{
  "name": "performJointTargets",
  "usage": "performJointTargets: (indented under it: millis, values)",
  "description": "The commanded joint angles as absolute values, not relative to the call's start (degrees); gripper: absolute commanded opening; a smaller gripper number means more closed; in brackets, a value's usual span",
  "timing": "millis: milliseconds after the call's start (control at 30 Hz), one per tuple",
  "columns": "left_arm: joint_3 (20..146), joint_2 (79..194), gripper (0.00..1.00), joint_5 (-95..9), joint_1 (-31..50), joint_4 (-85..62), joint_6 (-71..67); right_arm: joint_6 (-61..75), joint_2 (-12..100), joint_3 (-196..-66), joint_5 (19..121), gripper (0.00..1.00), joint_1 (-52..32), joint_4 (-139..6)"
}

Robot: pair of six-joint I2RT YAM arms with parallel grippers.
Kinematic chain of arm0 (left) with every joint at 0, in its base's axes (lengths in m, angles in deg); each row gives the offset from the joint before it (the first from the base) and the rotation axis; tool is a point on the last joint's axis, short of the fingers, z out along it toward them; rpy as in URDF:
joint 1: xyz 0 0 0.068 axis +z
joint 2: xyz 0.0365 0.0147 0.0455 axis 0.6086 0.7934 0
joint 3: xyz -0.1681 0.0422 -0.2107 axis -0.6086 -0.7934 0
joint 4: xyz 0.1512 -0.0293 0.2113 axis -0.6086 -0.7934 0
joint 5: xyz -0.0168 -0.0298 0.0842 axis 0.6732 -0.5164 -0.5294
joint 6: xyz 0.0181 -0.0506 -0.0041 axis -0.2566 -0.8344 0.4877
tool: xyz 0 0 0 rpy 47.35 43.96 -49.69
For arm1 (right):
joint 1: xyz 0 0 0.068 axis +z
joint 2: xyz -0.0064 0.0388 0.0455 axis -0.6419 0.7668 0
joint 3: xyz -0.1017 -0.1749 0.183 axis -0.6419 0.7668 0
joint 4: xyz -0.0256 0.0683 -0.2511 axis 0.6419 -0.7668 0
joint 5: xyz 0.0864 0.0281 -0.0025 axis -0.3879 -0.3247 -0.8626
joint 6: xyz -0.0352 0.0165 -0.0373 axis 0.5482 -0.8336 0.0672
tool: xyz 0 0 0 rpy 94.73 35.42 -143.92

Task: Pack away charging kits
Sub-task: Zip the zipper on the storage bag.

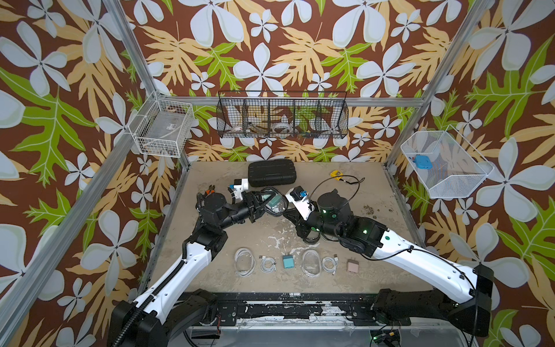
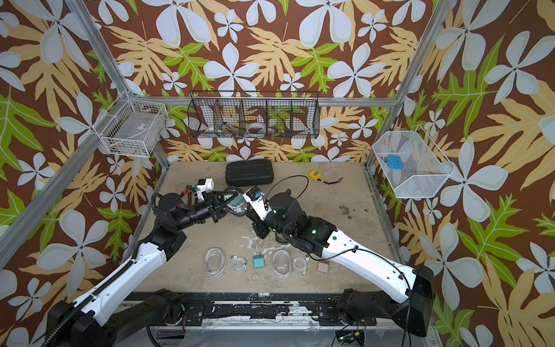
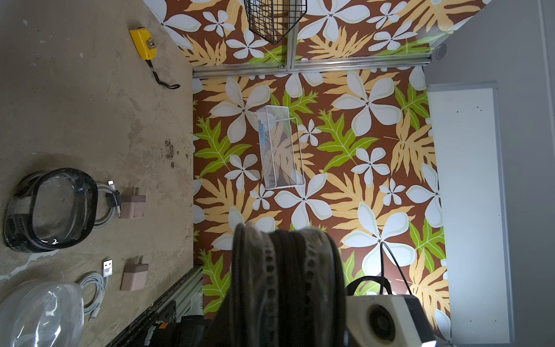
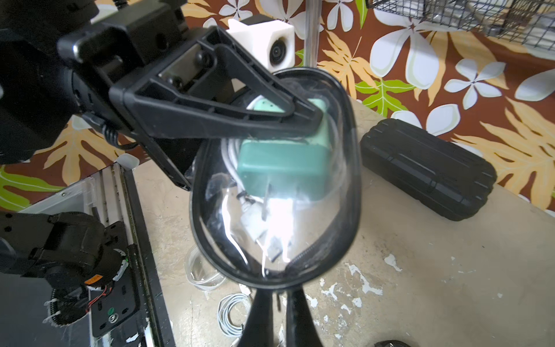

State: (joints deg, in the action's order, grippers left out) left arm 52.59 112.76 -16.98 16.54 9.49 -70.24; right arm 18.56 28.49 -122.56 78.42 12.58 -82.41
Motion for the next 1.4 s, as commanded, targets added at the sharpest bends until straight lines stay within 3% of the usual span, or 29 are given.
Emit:
performJointTargets:
  millis: [0,233,433,567,700,800,967,1267,1367]
  values:
    - [52.98,112.30,0.10,-15.62,16.48,11.19,-70.62,19.46,28.69,-124.14,88.51,0.00,12.38,-84.25]
    - [53.76,112.63,0.09,-14.84,16.55,8.61,-68.36,22.64,31.58,-127.81,94.50,0.00,12.37,-89.55]
    - [53.87,112.96,0.08,-14.44,17.01,8.15,-67.79,25.14,31.30,-127.53,77.28,0.00,12.37,-89.83]
    - [54.61,113.34,0.08,-13.80,16.99,8.76,-67.93,23.97,31.18,-126.08,70.92,0.09,12.36,-88.12]
    - [55.01,113.31,0.08,-13.35,17.06,8.91,-67.93,23.14,30.46,-124.85,71.31,0.10,12.39,-86.07]
    - [54.94,113.16,0.08,-13.29,17.01,8.96,-67.93,23.18,30.08,-124.85,71.55,0.22,12.32,-85.48]
    - [54.44,113.16,0.08,-13.25,17.09,9.84,-68.57,23.53,29.99,-124.26,71.89,0.28,12.38,-85.26]
    - [54.04,113.11,0.08,-13.20,17.09,11.14,-69.43,23.53,29.41,-122.30,74.57,0.17,12.37,-83.53]
    - [53.95,113.01,0.08,-13.21,17.10,11.28,-69.55,23.59,29.40,-122.08,74.45,0.07,12.37,-83.03]
